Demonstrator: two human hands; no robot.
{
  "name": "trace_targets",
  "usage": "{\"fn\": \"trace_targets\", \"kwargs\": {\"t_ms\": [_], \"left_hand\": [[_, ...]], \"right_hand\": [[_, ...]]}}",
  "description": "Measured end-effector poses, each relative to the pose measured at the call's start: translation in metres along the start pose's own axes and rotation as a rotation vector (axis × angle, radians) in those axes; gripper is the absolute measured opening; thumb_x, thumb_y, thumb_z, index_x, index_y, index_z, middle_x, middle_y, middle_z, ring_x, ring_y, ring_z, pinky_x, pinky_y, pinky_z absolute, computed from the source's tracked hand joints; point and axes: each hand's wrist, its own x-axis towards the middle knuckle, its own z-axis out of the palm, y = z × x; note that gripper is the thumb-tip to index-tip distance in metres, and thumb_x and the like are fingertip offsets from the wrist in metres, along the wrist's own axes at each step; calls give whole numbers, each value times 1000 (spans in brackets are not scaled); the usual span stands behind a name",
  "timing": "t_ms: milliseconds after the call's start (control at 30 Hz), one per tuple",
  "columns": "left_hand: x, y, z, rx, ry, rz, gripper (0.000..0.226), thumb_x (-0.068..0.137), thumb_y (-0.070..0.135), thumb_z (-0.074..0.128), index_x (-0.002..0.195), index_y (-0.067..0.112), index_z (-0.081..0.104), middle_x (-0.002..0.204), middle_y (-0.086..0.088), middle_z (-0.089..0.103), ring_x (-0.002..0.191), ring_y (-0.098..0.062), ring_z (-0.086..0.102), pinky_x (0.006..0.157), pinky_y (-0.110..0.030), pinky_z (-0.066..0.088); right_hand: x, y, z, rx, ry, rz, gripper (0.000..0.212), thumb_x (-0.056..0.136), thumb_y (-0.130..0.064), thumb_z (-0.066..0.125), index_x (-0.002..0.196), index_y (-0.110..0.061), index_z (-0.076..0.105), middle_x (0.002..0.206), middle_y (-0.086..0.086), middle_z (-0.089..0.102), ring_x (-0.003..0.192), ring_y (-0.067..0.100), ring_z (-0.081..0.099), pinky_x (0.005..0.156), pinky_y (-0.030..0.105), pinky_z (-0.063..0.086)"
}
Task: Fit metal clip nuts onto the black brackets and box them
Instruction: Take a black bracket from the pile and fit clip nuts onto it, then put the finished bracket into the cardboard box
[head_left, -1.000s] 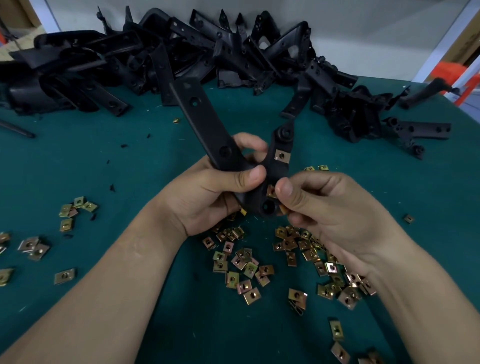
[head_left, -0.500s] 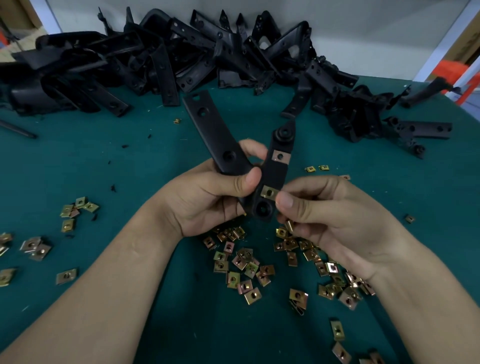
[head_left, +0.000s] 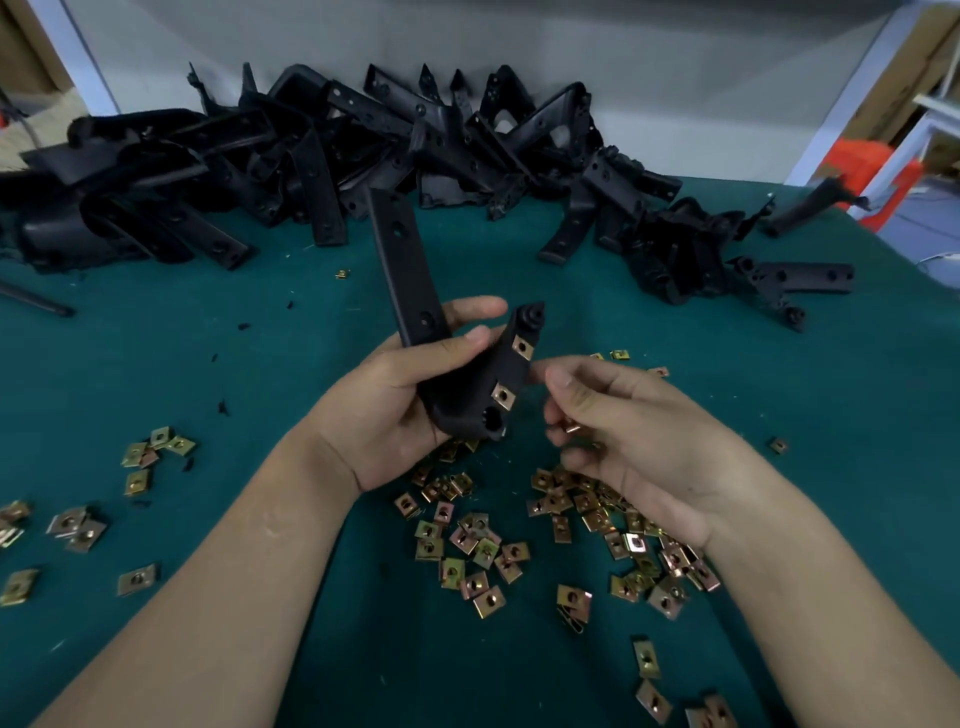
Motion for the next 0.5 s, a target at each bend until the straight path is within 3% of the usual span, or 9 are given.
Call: {"fn": "trace_targets", "kwargs": {"t_ms": [100, 233, 333, 400, 500], "left_hand": [[0, -3, 3, 85, 26, 4, 36, 84, 15, 71, 120, 20, 72, 113, -11, 74, 98, -23, 73, 73, -32, 59], [-1, -9, 14, 245, 128, 58, 50, 87, 15, 70, 136, 23, 61, 117, -10, 70, 109, -25, 69, 86, -31, 58], [-2, -6, 30, 322, 279, 182, 70, 74, 21, 78, 138, 32, 52, 109, 1, 69, 105, -18, 69, 80, -25, 58], [-5, -5, 45, 344, 352, 275, 68, 77, 21, 79, 134, 38, 48, 110, -2, 69, 101, -17, 70, 73, -23, 57], [-11, -11, 79, 343, 343, 331, 79, 85, 14, 78, 139, 56, 38, 112, -5, 70, 100, -19, 73, 77, -31, 61]], "right_hand": [[1, -2, 3, 97, -15, 25, 41, 74, -24, 72, 111, -6, 73, 76, -3, 65, 62, 5, 56, 55, 17, 48], [-2, -5, 11, 48, 13, -4, 7, 92, -9, 66, 98, -6, 69, 72, -3, 60, 62, 3, 49, 55, 13, 43], [-17, -16, 5, 34, 70, -24, 7, 95, -6, 64, 91, -10, 68, 72, 1, 53, 59, 5, 43, 49, 14, 34], [-38, -23, -6, -7, 136, -70, 7, 94, -8, 66, 90, -12, 70, 70, -1, 53, 54, 3, 42, 48, 14, 35], [-79, -24, -29, -41, 221, -166, 11, 94, -9, 67, 102, -17, 71, 63, -7, 53, 53, 2, 44, 53, 13, 39]]}}
